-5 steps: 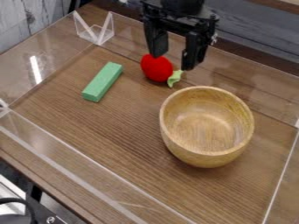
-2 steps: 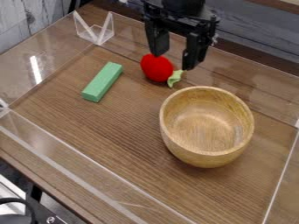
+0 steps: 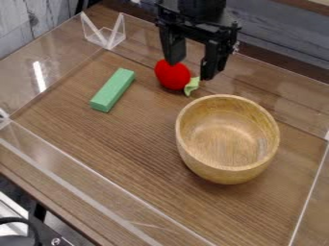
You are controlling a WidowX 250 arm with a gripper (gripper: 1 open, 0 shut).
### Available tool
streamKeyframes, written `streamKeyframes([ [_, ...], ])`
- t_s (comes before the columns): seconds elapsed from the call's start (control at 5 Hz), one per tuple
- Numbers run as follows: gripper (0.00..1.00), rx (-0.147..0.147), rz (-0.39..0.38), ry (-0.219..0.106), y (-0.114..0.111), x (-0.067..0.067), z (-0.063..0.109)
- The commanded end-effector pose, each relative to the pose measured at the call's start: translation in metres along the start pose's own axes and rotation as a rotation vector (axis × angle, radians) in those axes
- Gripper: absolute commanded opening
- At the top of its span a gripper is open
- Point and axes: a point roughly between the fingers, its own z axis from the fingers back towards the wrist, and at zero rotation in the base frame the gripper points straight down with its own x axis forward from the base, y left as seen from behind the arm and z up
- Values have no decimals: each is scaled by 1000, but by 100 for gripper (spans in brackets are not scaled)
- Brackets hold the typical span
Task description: Move the red object to the right side of the table
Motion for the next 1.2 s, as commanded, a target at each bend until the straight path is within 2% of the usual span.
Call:
streamKeyframes([
  [0.0, 100, 10, 3, -50, 3, 6, 10],
  [0.6, 100, 14, 24, -76, 4, 4, 19],
  [1.0, 100, 35, 196, -103, 28, 22, 2],
])
